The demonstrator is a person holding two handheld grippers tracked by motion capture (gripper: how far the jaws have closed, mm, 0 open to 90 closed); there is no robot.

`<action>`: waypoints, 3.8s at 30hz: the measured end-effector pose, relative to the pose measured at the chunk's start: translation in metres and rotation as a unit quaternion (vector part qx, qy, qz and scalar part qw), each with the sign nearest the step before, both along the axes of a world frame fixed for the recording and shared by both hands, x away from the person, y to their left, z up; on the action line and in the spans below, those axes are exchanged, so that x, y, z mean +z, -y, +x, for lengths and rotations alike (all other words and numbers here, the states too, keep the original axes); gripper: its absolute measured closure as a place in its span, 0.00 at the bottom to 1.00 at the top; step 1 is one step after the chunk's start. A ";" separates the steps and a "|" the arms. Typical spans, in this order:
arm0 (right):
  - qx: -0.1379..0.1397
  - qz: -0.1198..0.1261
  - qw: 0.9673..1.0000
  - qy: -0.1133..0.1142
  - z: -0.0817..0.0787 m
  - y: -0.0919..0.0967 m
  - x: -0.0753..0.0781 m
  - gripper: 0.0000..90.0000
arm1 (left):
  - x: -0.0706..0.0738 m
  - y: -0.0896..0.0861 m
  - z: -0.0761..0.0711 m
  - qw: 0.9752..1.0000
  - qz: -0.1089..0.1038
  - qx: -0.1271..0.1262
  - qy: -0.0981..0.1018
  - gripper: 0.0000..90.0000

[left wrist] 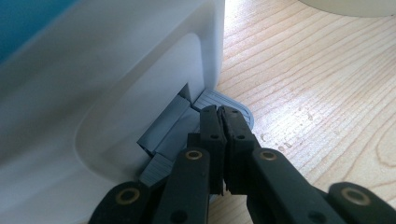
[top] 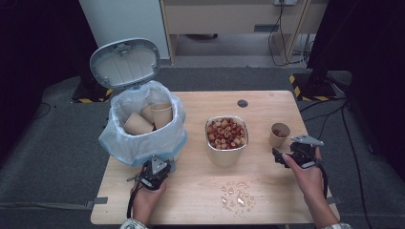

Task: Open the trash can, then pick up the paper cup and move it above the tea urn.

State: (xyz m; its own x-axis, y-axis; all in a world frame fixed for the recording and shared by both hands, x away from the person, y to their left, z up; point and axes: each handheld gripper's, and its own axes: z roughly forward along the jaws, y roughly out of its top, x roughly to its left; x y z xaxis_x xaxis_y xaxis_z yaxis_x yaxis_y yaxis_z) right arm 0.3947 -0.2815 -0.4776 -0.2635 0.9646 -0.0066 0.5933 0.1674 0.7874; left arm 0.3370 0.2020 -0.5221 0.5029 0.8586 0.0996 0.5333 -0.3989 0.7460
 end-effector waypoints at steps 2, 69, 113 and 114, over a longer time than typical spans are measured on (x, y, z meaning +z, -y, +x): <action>0.002 0.000 1.000 -0.003 0.003 0.001 0.004 0.06 | 0.000 0.000 0.000 1.000 0.000 0.000 0.000 0.97; -0.047 0.048 0.996 0.053 0.064 -0.003 -0.040 0.13 | 0.000 -0.001 0.001 1.000 -0.009 0.000 -0.003 0.97; 0.003 0.038 0.994 0.101 0.057 0.007 -0.022 0.36 | 0.000 -0.001 0.001 1.000 -0.012 0.000 -0.004 0.97; 0.003 0.038 0.994 0.101 0.057 0.007 -0.022 0.36 | 0.000 -0.001 0.001 1.000 -0.012 0.001 -0.004 0.97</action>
